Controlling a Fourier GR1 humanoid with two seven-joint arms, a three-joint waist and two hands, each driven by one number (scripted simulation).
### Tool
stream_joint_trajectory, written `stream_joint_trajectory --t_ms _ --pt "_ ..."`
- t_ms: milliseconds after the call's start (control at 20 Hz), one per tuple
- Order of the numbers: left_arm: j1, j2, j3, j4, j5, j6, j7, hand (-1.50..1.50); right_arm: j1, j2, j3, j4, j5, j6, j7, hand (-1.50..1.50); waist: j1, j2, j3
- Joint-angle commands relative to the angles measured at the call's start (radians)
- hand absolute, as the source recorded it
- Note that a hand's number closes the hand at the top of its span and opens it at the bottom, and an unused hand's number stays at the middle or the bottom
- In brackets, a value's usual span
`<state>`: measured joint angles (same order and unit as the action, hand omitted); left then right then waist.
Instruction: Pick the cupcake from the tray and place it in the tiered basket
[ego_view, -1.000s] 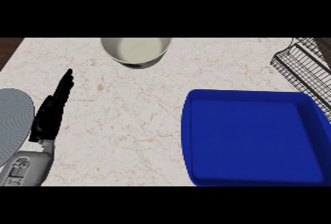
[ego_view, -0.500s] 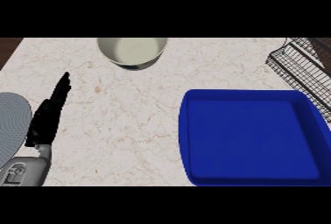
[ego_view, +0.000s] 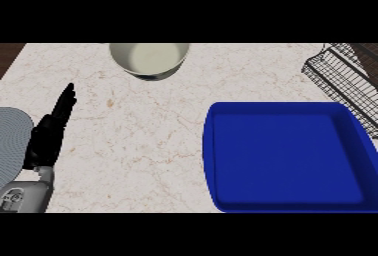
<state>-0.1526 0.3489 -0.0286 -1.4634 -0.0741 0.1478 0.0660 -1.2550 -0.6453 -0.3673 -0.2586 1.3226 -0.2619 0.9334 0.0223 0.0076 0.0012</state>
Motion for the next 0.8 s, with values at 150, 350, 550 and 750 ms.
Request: stream_joint_trajectory --t_ms 150,350,550,750 --pt "0.001 0.000 0.025 0.016 0.002 -0.020 -0.006 0.00 0.067 0.044 -0.067 -0.058 -0.093 -0.095 0.011 -1.50 -0.002 -0.001 -0.001" --pt "-0.062 -0.005 0.026 0.024 -0.009 -0.015 0.046 0.00 0.139 0.063 -0.068 -0.138 -0.103 -0.248 -0.039 -1.50 -0.015 -0.003 -0.001" --pt "-0.034 0.000 0.045 0.070 -0.009 -0.027 -0.023 0.00 0.132 0.038 -0.058 -0.198 -0.087 -0.311 -0.026 -1.50 -0.014 -0.003 -0.001" --pt "0.006 -0.008 0.028 -0.004 -0.035 -0.009 0.023 0.00 0.146 0.043 -0.017 -0.318 -0.050 -0.298 0.046 -1.50 -0.026 -0.014 -0.002"
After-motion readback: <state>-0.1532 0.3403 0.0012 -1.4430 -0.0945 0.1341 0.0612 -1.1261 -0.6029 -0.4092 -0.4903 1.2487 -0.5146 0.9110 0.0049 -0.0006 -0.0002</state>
